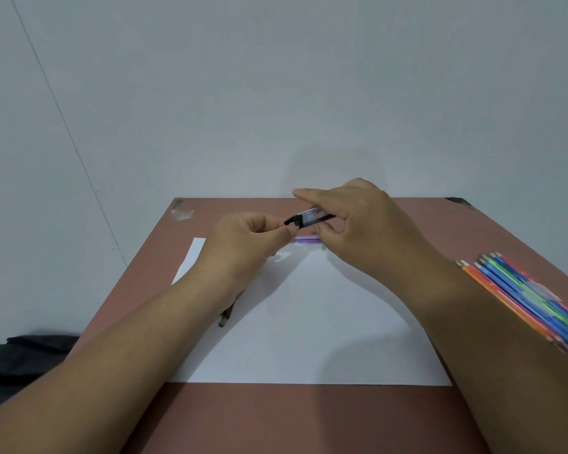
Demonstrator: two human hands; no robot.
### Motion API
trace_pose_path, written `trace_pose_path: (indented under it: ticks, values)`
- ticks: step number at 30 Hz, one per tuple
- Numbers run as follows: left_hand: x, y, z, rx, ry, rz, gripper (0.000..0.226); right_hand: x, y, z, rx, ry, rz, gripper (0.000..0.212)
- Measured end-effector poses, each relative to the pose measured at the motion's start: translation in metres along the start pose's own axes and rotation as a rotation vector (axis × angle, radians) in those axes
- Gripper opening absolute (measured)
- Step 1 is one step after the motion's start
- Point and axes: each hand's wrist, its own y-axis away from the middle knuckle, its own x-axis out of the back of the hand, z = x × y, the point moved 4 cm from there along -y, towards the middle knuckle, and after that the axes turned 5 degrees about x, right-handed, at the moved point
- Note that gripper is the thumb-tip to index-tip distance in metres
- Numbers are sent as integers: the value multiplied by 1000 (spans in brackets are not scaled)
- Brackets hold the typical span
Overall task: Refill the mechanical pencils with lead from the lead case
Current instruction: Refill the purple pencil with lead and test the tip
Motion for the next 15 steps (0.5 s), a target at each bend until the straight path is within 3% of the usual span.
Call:
trace_pose_path:
  ticks: [15]
  values:
    - [-1, -3, -2, -1, 15, -23, 15, 0, -1, 2, -32, -9, -21, 60]
